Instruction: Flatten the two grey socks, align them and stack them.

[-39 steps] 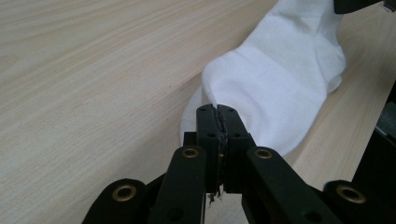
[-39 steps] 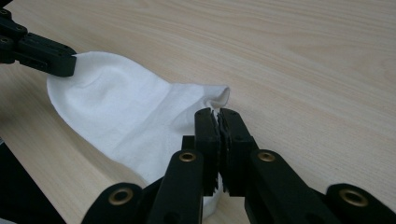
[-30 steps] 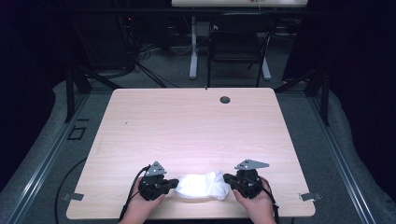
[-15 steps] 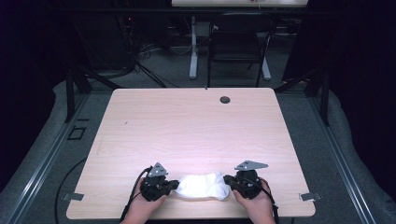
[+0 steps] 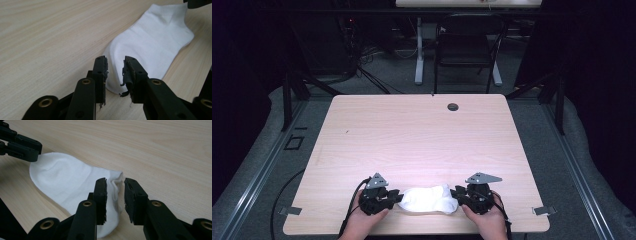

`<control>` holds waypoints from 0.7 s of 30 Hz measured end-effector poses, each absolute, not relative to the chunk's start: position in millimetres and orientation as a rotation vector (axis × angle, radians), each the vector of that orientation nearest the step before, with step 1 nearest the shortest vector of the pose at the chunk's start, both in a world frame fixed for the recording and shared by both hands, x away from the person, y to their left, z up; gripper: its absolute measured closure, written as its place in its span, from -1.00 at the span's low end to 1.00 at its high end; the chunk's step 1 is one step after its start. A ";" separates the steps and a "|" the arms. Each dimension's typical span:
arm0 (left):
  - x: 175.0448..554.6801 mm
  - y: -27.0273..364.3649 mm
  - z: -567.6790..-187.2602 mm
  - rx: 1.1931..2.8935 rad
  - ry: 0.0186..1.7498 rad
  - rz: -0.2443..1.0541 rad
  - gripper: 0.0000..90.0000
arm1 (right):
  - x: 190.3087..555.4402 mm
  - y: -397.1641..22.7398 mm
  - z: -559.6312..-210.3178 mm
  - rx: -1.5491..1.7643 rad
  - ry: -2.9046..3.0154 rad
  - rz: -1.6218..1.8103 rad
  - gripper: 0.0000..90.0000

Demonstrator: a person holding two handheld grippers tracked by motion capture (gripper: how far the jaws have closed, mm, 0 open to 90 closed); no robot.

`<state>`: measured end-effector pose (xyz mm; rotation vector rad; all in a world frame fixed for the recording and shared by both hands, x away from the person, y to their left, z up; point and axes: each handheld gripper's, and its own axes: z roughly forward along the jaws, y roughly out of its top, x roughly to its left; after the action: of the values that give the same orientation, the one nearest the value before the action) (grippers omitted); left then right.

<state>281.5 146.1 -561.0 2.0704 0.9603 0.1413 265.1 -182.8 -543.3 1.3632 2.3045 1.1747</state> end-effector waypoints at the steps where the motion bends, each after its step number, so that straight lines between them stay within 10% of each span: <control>1: 281.6 147.5 -558.7 2.062 0.957 0.145 0.54 | 264.6 -183.1 -542.7 1.355 2.296 1.185 0.58; 21: 278.3 132.0 -566.4 2.132 0.858 0.155 0.38 | 265.2 -162.7 -555.3 1.241 2.381 1.149 0.53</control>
<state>278.3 132.0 -566.4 2.1324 0.8580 0.1546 265.2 -162.7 -555.3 1.2405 2.3814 1.1487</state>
